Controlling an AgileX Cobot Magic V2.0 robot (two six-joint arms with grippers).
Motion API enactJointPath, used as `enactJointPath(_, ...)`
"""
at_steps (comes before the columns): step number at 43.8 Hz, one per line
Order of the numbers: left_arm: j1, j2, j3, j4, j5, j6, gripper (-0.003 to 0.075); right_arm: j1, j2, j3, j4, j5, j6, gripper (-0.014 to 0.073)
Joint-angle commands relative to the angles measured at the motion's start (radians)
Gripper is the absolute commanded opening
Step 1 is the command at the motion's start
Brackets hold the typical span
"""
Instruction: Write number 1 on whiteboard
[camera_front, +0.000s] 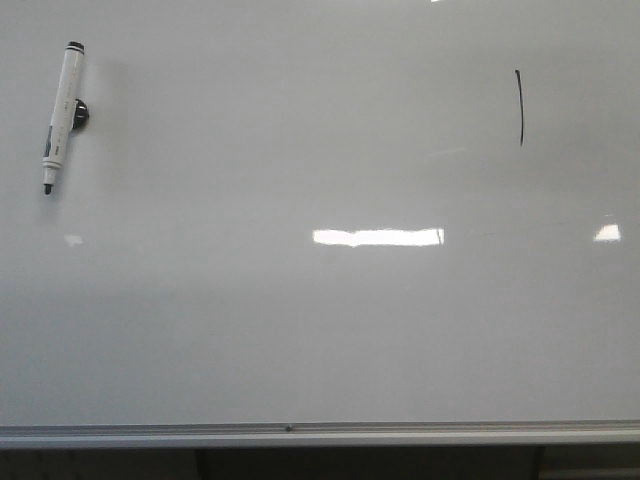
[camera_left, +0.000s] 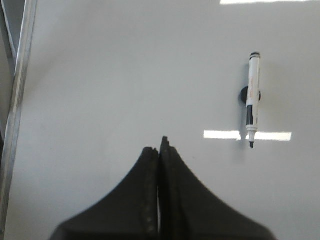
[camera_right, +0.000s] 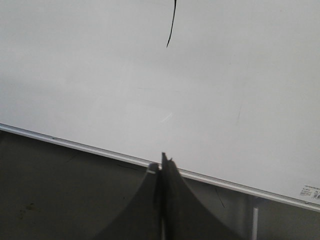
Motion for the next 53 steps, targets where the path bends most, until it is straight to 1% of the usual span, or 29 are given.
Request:
enactJointPath(1, -0.029, -0.015, 0.022, 0.014, -0.122, -0.011, -0.002, -0.004, 0.002, -0.026, 0.004, -0.069, -0.002, -0.0069)
enactJointPath(8, -0.06, -0.015, 0.022, 0.021, -0.097, -0.013, -0.002, -0.004, 0.002, -0.026, 0.004, -0.069, -0.002, -0.0069)
enactJointPath(45, -0.06, -0.015, 0.022, 0.021, -0.086, -0.013, -0.002, -0.004, 0.002, -0.026, 0.004, -0.069, -0.002, -0.0069)
enactJointPath(53, -0.082, -0.015, 0.022, 0.021, -0.086, -0.013, -0.002, -0.004, 0.002, -0.026, 0.004, -0.069, -0.002, -0.0069)
